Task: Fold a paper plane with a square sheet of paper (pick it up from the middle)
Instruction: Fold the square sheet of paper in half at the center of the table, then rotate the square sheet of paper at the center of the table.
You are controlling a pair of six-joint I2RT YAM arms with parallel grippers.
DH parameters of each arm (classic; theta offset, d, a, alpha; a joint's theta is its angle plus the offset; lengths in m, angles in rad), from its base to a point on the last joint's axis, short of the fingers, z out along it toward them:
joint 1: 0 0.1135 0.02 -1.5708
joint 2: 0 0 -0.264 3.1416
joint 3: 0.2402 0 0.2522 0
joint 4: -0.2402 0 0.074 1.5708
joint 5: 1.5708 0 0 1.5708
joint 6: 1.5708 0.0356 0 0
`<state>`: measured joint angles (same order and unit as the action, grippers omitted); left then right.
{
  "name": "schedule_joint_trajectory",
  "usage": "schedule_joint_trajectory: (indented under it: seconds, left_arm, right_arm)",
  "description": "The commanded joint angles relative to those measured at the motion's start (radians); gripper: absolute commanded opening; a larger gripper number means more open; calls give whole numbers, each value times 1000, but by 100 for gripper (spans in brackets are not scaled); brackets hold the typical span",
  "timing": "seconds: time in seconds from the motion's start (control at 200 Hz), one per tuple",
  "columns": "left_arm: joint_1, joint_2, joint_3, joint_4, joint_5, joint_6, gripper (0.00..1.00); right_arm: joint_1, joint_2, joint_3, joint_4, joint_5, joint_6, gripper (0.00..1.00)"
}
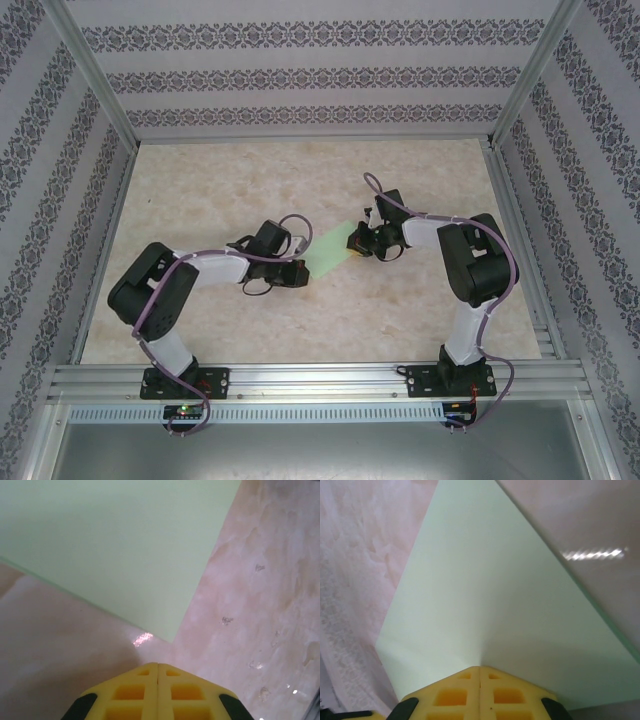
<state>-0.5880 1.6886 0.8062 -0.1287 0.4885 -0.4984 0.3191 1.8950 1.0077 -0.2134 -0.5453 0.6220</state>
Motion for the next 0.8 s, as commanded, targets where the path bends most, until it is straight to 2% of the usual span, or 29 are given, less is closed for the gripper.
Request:
schedule_joint_trajectory:
  seconds: [0.0, 0.235, 0.48, 0.794]
  left_arm:
    - [32, -80, 56, -57, -20, -35, 9]
    - [90, -143, 51, -55, -113, -98, 15]
    - [188, -142, 23, -22, -127, -179, 17]
    - [272, -140, 4, -47, -150, -224, 29]
  right_arm:
    - [12, -53, 52, -82, 97, -60, 0]
    - [135, -125, 65, -49, 132, 4, 0]
    - [306, -57, 76, 24, 136, 110, 0]
    - [373, 74, 124, 11, 122, 109, 0]
